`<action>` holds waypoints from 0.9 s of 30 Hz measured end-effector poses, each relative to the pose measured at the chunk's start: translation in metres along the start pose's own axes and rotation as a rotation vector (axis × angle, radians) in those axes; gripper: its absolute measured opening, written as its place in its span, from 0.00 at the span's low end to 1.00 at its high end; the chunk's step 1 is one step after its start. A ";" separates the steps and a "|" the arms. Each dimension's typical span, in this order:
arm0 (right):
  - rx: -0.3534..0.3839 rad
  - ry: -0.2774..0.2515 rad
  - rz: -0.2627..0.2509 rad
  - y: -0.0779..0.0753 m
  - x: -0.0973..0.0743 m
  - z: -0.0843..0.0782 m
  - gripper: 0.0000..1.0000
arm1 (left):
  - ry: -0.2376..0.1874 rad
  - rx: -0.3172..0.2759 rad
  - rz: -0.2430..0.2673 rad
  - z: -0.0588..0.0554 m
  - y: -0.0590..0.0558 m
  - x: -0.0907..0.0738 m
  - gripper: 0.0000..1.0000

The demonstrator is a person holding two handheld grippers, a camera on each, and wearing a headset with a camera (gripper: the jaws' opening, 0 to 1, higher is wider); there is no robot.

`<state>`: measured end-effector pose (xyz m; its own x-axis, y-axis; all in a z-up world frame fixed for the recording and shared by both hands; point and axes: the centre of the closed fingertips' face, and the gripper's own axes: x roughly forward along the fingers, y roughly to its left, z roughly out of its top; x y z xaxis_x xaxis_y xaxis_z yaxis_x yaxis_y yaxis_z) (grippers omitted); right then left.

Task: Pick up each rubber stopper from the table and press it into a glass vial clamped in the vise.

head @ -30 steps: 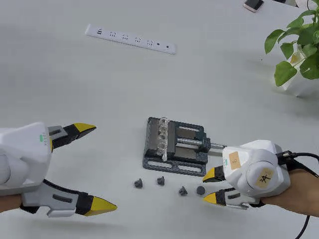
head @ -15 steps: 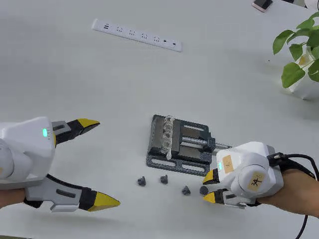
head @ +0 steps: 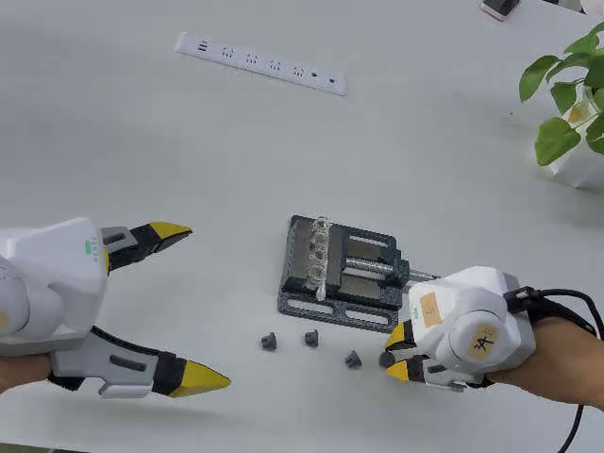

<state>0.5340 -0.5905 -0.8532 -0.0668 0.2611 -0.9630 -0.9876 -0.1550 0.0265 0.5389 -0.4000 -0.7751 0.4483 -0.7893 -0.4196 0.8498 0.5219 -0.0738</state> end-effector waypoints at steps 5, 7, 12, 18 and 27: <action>-0.003 0.004 0.002 0.000 0.000 0.001 0.08 | -0.002 -0.002 0.000 0.000 0.000 0.000 0.98; -0.005 0.004 0.002 0.000 0.000 0.001 0.08 | -0.003 -0.002 0.000 0.001 0.000 0.000 0.98; -0.006 0.006 0.004 0.000 0.001 0.001 0.08 | -0.005 -0.001 -0.001 0.001 0.001 0.000 0.97; -0.012 0.009 0.009 0.000 0.001 0.001 0.08 | -0.006 -0.002 -0.002 0.002 0.000 0.001 0.97; -0.003 0.014 0.015 0.000 0.001 0.001 0.07 | -0.005 -0.003 -0.003 0.001 0.000 0.001 0.97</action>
<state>0.5335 -0.5890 -0.8540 -0.0798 0.2456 -0.9661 -0.9861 -0.1614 0.0404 0.5394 -0.4012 -0.7748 0.4470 -0.7925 -0.4148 0.8504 0.5204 -0.0778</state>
